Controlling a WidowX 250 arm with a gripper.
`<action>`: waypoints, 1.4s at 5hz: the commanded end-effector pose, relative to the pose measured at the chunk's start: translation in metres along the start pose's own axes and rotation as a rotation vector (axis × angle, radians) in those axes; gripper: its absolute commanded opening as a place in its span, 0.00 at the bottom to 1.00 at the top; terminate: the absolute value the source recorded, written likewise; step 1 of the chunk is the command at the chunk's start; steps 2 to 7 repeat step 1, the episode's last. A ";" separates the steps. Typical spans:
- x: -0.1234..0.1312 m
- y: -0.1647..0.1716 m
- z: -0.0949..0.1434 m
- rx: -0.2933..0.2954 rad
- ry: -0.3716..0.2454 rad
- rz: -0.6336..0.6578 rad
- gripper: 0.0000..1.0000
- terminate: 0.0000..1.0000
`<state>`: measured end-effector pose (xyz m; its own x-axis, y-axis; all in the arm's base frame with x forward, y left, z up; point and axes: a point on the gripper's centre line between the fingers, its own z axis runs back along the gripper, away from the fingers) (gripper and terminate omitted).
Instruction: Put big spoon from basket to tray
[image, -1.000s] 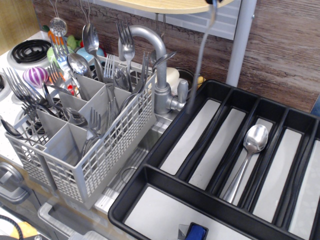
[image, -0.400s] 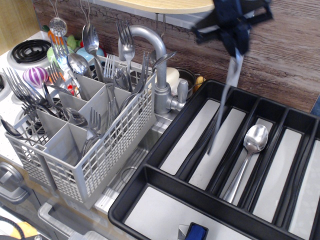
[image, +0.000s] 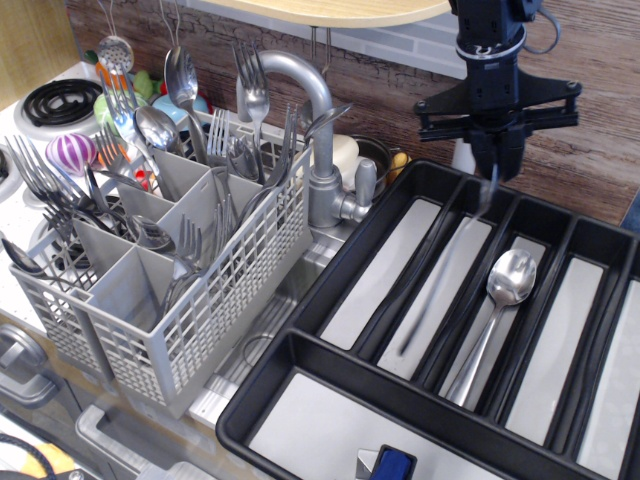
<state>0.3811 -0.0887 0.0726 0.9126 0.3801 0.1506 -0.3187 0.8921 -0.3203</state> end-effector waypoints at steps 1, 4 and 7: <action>0.014 -0.006 0.026 -0.146 -0.047 0.026 0.00 1.00; 0.014 -0.006 0.026 -0.146 -0.047 0.026 0.00 1.00; 0.014 -0.006 0.026 -0.146 -0.047 0.026 0.00 1.00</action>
